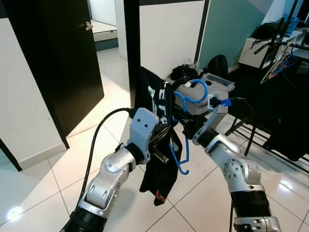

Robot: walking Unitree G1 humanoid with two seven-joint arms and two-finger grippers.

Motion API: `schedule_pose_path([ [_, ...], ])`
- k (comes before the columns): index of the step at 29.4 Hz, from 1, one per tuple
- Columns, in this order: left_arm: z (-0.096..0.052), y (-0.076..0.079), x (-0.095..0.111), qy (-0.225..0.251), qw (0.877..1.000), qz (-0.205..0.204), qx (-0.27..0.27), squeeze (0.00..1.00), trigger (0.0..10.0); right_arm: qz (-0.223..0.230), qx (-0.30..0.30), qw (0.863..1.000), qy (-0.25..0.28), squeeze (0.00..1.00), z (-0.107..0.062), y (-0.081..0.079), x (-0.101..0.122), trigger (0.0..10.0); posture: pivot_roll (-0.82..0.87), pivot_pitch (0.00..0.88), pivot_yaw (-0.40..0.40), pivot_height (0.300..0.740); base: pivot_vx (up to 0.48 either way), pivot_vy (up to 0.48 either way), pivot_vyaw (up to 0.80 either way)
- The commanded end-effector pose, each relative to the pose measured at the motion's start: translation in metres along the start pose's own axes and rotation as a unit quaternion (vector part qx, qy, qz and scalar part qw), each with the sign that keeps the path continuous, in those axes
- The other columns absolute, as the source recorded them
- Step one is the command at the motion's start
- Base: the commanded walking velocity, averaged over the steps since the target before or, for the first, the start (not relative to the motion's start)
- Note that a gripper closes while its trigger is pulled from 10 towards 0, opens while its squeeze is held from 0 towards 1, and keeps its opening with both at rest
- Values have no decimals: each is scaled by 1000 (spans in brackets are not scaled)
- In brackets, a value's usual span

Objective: Hang hanger

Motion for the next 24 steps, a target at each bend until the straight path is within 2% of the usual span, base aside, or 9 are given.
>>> schedule_pose_path([
  [1,-5,-4,-19,-39,999,3,13,0,10000,-26,-10,999,16,0,0,1,6,10000,-8,0,-4,740,0,0,0],
  [3,-5,-4,-19,-39,999,3,13,0,10000,-26,-10,999,16,0,0,1,6,10000,-8,0,-4,740,0,0,0],
  [4,-9,-16,-28,-58,997,7,44,0,10000,-36,-38,998,15,0,-4,13,2,10000,1,0,-3,740,0,0,0],
  [6,-9,-16,-28,-58,997,7,44,0,10000,-36,-38,998,15,0,-4,13,2,10000,1,0,-3,740,0,0,0],
  [7,-26,-36,-54,-100,990,14,100,0,10000,-54,-99,994,-3,0,-21,49,-17,10000,18,0,-12,740,0,0,0],
  [8,-26,-36,-54,-100,990,14,100,0,10000,-54,-99,994,-3,0,-21,49,-17,10000,18,0,-12,740,0,0,0],
  [9,-39,-43,-72,-129,984,20,121,0,10000,-64,-119,991,-21,0,-32,64,-30,10000,21,0,-15,740,0,0,0],
  [12,-46,-45,-82,-148,980,17,136,0,10000,-69,-120,990,-34,0,-37,67,-40,10000,35,0,-26,740,0,0,0],
  [24,-45,-50,-80,-120,979,-21,165,0,10000,-66,-116,990,-39,0,-38,71,-40,10000,68,0,-79,740,0,0,0],
])
Point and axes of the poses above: a point about 5 cm out from each wrist's last joint towards the gripper, its own z axis pointing out of the wrist towards the gripper, its own x axis along the axis of the wrist's last joint, y = z × x, the point moved 4 cm from there along z, pointing out of the wrist towards the gripper, and after that the axes turned 12 degrees about z, right-handed, at the moved point
